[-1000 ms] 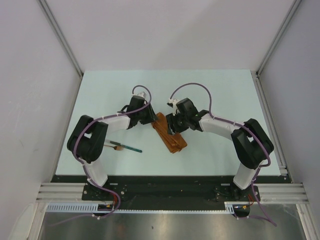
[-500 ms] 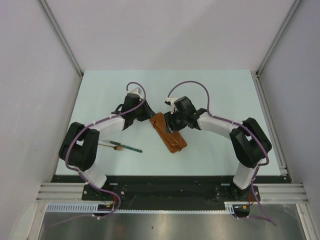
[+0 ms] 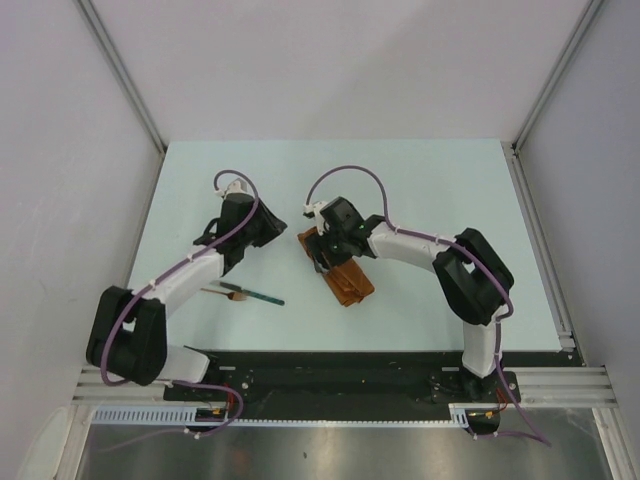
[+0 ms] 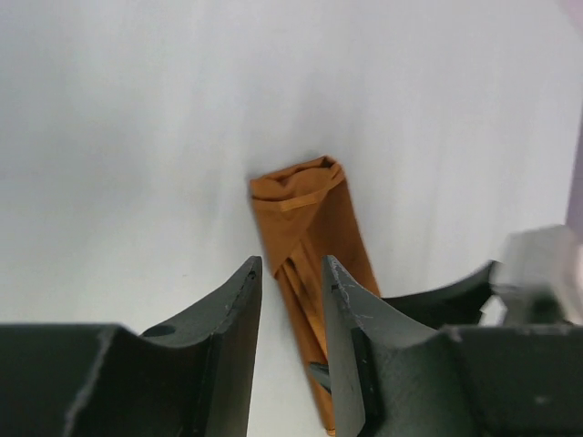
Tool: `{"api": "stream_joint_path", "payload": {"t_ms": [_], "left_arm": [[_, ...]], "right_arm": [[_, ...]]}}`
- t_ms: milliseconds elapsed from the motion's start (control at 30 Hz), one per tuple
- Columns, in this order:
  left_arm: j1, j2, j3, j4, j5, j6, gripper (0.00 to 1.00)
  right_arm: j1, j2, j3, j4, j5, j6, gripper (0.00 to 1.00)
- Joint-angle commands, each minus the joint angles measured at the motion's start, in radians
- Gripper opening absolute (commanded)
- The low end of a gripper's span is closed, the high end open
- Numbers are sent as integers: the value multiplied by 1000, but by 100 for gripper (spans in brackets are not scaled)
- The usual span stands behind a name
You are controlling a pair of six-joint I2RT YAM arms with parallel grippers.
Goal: Fold the napkin into a case and place the utensils inside
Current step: Pick up the smaller rectangle-folded napkin from the center of the board.
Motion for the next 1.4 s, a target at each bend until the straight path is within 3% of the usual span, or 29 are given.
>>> {"api": "stream_joint_path", "payload": {"t_ms": [0, 400, 600, 900, 1133, 1367], "left_arm": [[6, -84, -25, -14, -27, -28, 38], [8, -117, -38, -2, -5, -27, 38], [15, -134, -48, 0, -5, -21, 38], [21, -143, -58, 0, -7, -11, 39], [23, -139, -69, 4, -10, -8, 39], [23, -139, -94, 4, -7, 5, 39]], "right_arm": [[22, 48, 73, -45, 69, -34, 70], [82, 137, 128, -97, 199, -58, 68], [88, 168, 124, -103, 270, -45, 58], [89, 186, 141, -99, 274, -48, 33], [88, 168, 179, -109, 256, -37, 2], [71, 85, 207, -109, 95, 61, 0]]}}
